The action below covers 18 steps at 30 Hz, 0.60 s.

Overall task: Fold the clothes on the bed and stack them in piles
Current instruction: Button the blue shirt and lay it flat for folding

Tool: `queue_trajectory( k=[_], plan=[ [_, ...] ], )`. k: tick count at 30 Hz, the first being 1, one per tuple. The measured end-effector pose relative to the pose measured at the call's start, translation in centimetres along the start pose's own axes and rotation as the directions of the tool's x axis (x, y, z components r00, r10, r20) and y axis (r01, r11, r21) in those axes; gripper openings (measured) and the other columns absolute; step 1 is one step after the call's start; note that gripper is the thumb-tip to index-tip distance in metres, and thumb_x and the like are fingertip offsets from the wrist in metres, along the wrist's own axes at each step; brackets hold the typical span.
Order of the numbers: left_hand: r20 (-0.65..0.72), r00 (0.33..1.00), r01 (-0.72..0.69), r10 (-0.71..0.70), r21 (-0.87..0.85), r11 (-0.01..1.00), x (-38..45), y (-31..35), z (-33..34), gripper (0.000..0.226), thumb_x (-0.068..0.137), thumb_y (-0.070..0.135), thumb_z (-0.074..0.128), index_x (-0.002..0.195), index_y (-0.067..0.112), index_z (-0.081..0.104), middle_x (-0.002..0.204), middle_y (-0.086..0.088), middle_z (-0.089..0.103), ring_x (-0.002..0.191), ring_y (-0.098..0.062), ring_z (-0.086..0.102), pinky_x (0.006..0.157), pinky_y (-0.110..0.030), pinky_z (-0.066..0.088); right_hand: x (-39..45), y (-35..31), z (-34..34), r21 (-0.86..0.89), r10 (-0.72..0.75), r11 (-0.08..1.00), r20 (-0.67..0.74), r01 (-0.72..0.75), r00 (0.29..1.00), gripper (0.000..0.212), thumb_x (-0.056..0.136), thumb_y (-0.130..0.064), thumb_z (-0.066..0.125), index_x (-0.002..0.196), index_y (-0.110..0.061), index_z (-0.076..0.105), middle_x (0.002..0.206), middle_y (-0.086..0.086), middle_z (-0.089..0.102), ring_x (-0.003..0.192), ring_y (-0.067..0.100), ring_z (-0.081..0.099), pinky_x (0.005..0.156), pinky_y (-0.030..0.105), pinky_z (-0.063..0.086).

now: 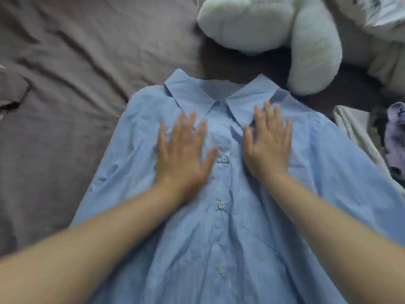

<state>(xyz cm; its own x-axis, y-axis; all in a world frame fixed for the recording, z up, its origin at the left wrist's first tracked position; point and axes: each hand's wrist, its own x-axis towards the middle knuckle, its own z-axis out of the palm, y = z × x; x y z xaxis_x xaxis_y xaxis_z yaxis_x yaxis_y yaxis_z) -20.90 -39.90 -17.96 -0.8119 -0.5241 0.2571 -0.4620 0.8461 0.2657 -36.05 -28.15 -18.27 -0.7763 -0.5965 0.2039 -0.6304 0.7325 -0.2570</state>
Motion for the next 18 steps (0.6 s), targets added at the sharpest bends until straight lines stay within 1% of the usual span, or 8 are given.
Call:
queue_trajectory(
  k=[2,4,7,11,13,15,16,18],
  plan=[
    [0.186,0.981,-0.065,0.046,0.100,0.993,-3.6,0.3,2.1,0.073,0.096,0.059,0.011,0.147,0.013,0.036,0.156,-0.009,0.028,0.144,-0.026,0.025,0.114,-0.053,0.007,-2.0,0.9,1.9,-0.051,0.001,0.999,0.171,0.008,0.985,0.074,0.088,-0.057,0.007,0.152,-0.023,0.020,0.161,-0.001,0.012,0.149,0.018,0.004,0.117,0.044,-0.006],
    [0.199,0.980,-0.051,0.020,0.150,0.987,-3.9,-0.4,3.8,0.075,0.093,0.061,0.018,0.150,0.014,0.028,0.158,-0.008,0.022,0.145,-0.025,0.021,0.114,-0.055,0.008,-1.3,1.7,2.9,-0.070,-0.001,0.997,0.174,0.013,0.985,0.075,0.087,-0.060,0.005,0.153,-0.025,0.014,0.162,-0.003,0.006,0.149,0.016,0.000,0.116,0.042,-0.009],
    [0.200,0.979,-0.055,0.024,0.150,0.987,-3.2,-0.5,3.8,0.077,0.091,0.061,0.022,0.151,0.013,0.025,0.159,-0.009,0.020,0.146,-0.025,0.018,0.114,-0.057,0.009,-0.5,1.9,3.1,-0.116,-0.011,0.993,0.203,0.035,0.979,0.072,0.090,-0.058,0.009,0.154,-0.025,0.009,0.162,-0.002,0.003,0.149,0.016,-0.003,0.117,0.043,-0.010],
    [0.289,0.957,-0.034,-0.018,0.173,0.984,-3.6,0.0,3.4,0.080,0.089,0.064,0.014,0.153,0.016,0.017,0.160,-0.006,0.012,0.148,-0.023,0.011,0.114,-0.057,0.005,0.1,1.3,1.6,-0.136,0.019,0.990,0.306,0.024,0.952,0.067,0.097,-0.056,0.015,0.154,-0.023,0.003,0.162,-0.001,-0.004,0.148,0.017,-0.008,0.118,0.046,-0.010],
    [0.362,0.929,-0.010,-0.070,0.216,0.976,-3.1,0.4,2.4,0.085,0.083,0.067,0.001,0.154,0.019,0.004,0.162,-0.002,-0.002,0.148,-0.019,-0.003,0.115,-0.056,-0.003,-1.3,0.4,-0.4,-0.066,0.005,0.998,0.246,0.012,0.969,0.067,0.097,-0.056,0.016,0.154,-0.022,0.006,0.162,0.000,0.000,0.149,0.016,-0.004,0.119,0.045,-0.007],
    [0.381,0.916,0.028,-0.122,0.242,0.970,-2.6,0.9,1.1,0.086,0.080,0.065,-0.006,0.153,0.020,-0.001,0.161,0.000,-0.009,0.148,-0.017,-0.010,0.114,-0.058,-0.005,-5.6,-0.5,-2.9,0.036,-0.016,0.999,0.080,0.013,0.997,0.066,0.097,-0.053,0.019,0.152,-0.018,0.020,0.161,0.001,0.014,0.148,0.018,0.008,0.119,0.043,0.000],
    [0.355,0.925,0.049,-0.133,0.237,0.970,-2.9,1.4,0.0,0.083,0.084,0.062,-0.002,0.154,0.017,0.005,0.162,-0.001,-0.003,0.148,-0.018,-0.006,0.114,-0.061,-0.002,-8.7,-0.6,-4.2,0.062,-0.011,0.998,0.035,0.009,0.999,0.064,0.098,-0.052,0.021,0.151,-0.016,0.026,0.159,0.003,0.020,0.147,0.019,0.014,0.119,0.044,0.003],
    [0.153,0.984,0.068,-0.088,0.133,0.989,-5.1,2.9,-2.5,0.069,0.093,0.050,0.018,0.150,0.012,0.028,0.159,-0.006,0.020,0.147,-0.023,0.014,0.112,-0.064,0.008,-15.9,0.2,-5.9,0.056,0.005,0.998,0.043,-0.007,0.999,0.061,0.100,-0.049,0.021,0.149,-0.014,0.031,0.158,0.006,0.025,0.147,0.022,0.018,0.118,0.047,0.010]
  ],
)
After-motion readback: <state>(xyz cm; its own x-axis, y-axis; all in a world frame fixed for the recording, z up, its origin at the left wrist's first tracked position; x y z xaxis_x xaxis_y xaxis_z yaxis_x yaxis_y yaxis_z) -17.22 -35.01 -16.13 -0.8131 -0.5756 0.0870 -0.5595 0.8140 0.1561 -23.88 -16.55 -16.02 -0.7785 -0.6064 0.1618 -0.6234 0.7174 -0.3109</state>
